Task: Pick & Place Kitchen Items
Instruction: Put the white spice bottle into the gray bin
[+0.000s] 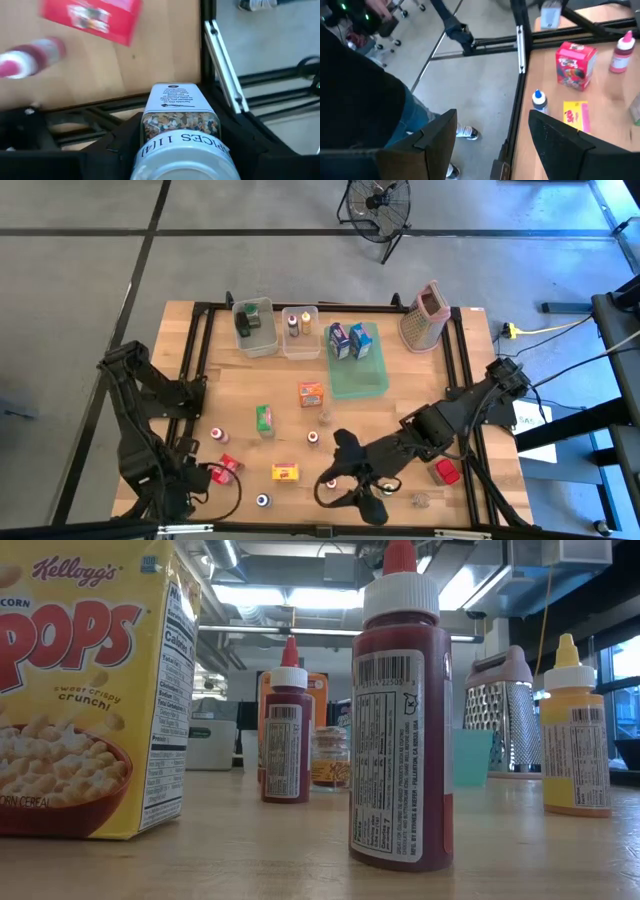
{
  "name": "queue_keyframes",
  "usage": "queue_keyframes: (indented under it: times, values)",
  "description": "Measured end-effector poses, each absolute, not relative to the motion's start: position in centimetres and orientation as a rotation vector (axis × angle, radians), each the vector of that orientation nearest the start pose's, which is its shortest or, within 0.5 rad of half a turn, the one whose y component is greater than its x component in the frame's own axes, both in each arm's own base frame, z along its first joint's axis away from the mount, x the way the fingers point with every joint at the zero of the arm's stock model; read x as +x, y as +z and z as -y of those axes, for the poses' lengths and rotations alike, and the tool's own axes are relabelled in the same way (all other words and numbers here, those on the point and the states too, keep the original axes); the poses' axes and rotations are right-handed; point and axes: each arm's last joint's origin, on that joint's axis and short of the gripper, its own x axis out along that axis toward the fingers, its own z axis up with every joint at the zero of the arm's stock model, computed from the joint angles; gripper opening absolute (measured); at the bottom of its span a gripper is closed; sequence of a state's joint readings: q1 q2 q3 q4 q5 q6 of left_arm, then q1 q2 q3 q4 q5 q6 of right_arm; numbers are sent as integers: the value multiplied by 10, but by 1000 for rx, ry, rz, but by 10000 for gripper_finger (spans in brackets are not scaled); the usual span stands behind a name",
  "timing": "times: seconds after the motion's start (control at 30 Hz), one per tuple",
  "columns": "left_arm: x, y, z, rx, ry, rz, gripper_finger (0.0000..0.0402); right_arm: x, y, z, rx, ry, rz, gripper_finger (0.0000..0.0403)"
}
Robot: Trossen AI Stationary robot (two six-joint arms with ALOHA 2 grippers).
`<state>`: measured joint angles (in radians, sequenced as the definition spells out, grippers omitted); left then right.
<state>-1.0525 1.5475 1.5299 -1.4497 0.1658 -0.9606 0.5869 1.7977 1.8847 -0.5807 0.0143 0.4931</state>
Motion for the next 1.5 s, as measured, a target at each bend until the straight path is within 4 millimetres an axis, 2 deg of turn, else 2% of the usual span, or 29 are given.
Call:
queue_keyframes:
  times: [0.13, 0.27, 0.6, 0.83, 1.0, 1.23, 1.37, 1.5]
  values:
    - [134, 351, 223, -90, -140, -1664, 197, 329, 393, -231, 296, 447, -632, 250]
    - [145, 365, 214, -166, -142, -1594, 197, 319, 392, -237, 252, 469, -674, 250]
    - [183, 366, 181, -175, -76, -1526, 197, 300, 388, -242, 179, 450, -764, 250]
    - [214, 367, 141, -86, -141, -1483, 197, 289, 392, -230, 103, 348, -788, 250]
    - [228, 376, 93, 24, -161, -1400, 197, 277, 404, -212, 124, 295, -808, 250]
    - [229, 389, 4, 192, -8, -1325, 197, 257, 423, -182, 63, 66, -739, 250]
    - [225, 389, -48, 226, 73, -1363, 197, 257, 429, -162, 29, 0, -730, 250]
    - [223, 379, -100, 216, 117, -1425, 197, 263, 428, -143, 20, -39, -766, 250]
